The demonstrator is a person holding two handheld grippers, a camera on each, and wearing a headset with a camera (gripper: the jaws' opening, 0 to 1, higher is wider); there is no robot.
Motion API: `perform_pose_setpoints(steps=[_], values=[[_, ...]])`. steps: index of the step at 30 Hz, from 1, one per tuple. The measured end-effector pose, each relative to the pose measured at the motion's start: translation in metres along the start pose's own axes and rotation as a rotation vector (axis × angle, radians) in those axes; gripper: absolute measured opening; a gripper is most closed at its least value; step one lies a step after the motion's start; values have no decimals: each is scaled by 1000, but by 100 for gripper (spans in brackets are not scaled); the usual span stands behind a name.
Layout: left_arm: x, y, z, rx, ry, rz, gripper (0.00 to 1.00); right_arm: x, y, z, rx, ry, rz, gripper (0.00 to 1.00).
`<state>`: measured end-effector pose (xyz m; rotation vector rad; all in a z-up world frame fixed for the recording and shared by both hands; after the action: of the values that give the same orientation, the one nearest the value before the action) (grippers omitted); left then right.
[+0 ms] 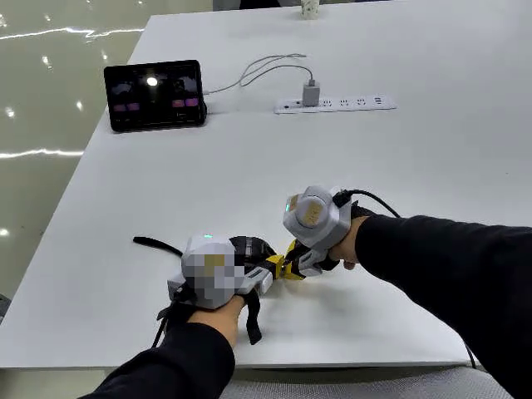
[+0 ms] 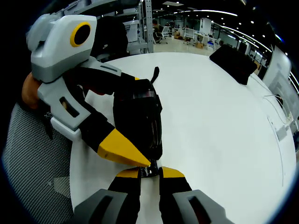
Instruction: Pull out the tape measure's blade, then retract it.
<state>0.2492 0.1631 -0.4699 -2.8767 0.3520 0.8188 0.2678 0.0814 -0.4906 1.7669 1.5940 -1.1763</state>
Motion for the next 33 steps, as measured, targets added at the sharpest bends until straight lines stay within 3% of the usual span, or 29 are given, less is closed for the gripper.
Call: perform_pose_setpoints(steps=[13,20,26,28,30,33], values=[[0,1,0,0,2,2,61,2,-1,-2,13,12,8,12],[1,0,-1,-1,7,2,62,4,-4,-3,-30,2,40,12],[0,0,-2,-26,-4,21,62,3,-3,-2,-16,27,48,12],[0,1,-3,-41,-10,50,66,3,-4,-2,-15,42,53,13],[0,3,-5,-53,2,77,75,3,-4,-1,47,59,54,13],[-2,2,-4,-47,2,88,79,1,-4,1,39,71,49,14]])
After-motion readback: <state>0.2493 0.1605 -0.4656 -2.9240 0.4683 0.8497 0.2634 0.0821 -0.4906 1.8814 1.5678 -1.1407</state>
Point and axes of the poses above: the centre of the closed fingertips' face, and the gripper's own axes: x roughly forward along the fingers, y roughly to its right, z roughly out of its underside, the point moved 4 cm from there along -x, roughly backward along the fingers, and after that the axes turned 15 degrees about x, right-handed, at the moved point
